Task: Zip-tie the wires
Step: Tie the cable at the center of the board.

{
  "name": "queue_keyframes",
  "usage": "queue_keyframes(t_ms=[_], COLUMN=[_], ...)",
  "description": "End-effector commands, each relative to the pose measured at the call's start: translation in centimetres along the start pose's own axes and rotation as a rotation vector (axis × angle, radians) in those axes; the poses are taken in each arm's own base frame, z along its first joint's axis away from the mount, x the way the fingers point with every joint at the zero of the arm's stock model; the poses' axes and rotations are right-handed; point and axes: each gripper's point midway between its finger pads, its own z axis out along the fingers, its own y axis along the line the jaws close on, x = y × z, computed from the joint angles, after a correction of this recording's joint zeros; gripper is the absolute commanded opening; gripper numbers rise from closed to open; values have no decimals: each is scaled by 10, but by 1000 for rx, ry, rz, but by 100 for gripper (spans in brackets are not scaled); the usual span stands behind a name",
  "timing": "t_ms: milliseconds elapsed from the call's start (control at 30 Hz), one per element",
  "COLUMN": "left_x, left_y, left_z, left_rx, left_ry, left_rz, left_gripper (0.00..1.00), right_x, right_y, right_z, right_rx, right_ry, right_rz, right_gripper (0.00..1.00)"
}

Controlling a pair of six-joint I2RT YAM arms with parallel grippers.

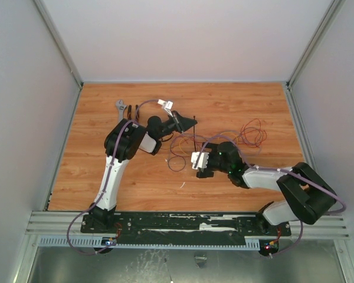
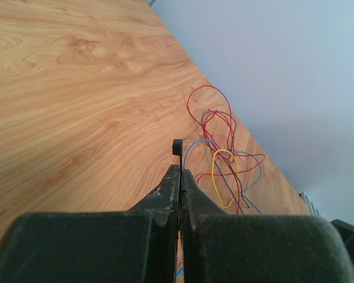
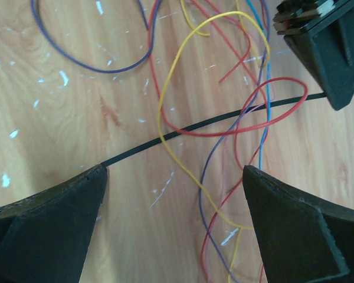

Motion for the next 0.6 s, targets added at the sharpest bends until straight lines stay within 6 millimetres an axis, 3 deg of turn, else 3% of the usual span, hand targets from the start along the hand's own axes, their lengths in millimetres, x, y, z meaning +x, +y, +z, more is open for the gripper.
queue_keyframes(t_ms=[0, 200, 567], left_x=[-9, -9, -7], left_y=[-5, -4, -3], left_z=[4, 4, 3], left_rx=[39, 38, 31], left_ry=[-29, -29, -24], left_rz=[19, 14, 12], left_gripper=[0, 0, 0], right_x=[-9, -9, 13], right_y=[-17, -21, -34], right_z=[11, 17, 18], right_rx=[39, 45, 59], right_ry=[-8, -11, 58], right_rz=[-42, -69, -110], right_gripper=[99, 99, 99])
